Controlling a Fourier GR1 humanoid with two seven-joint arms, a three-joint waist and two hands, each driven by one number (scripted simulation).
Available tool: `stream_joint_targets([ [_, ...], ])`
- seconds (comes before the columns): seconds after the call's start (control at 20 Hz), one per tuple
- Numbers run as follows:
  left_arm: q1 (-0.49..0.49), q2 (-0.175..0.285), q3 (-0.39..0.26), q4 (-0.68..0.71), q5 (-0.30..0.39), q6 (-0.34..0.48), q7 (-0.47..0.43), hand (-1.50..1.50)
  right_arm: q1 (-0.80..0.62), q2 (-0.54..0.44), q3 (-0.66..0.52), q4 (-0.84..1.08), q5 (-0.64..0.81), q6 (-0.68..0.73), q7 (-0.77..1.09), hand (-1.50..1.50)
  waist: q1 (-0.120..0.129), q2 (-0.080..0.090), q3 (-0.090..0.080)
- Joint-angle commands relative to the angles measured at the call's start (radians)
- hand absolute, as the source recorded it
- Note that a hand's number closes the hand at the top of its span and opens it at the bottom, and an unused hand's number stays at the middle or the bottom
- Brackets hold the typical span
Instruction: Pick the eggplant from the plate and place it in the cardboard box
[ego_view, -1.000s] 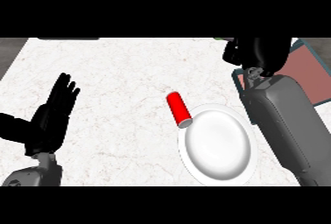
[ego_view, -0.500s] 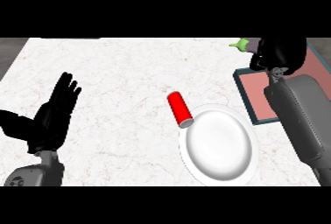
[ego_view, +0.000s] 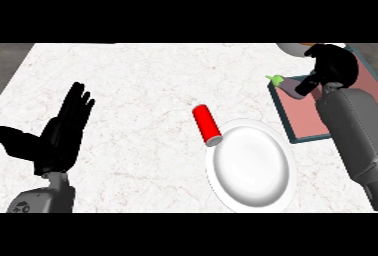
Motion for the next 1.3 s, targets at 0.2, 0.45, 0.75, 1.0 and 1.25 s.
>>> stream_joint_targets([
  [0.2,0.033,0.012,0.004,-0.036,0.013,-0.019,0.008,0.00,-0.009,0.015,-0.103,-0.070,-0.061,-0.379,-0.210,-1.50,0.004,-0.003,0.001],
  [0.45,0.011,-0.016,-0.010,-0.014,-0.019,0.023,0.002,0.00,-0.007,0.041,-0.249,-0.154,-0.290,-0.355,-0.275,-1.50,-0.023,-0.008,0.001],
  [0.75,0.021,0.011,0.021,0.001,0.007,-0.009,-0.013,0.00,0.012,0.106,-0.394,-0.285,-0.537,-0.361,-0.324,-1.50,-0.028,-0.010,0.000],
  [1.0,0.027,0.005,0.010,0.012,-0.019,0.003,-0.016,0.00,0.148,0.095,-0.456,-0.407,-0.667,-0.316,-0.370,-1.50,-0.029,-0.010,-0.001],
  [1.25,0.010,0.005,0.023,-0.018,0.002,0.005,0.016,0.00,0.321,0.097,-0.506,-0.509,-0.746,-0.326,-0.504,-1.50,-0.029,-0.009,-0.001],
])
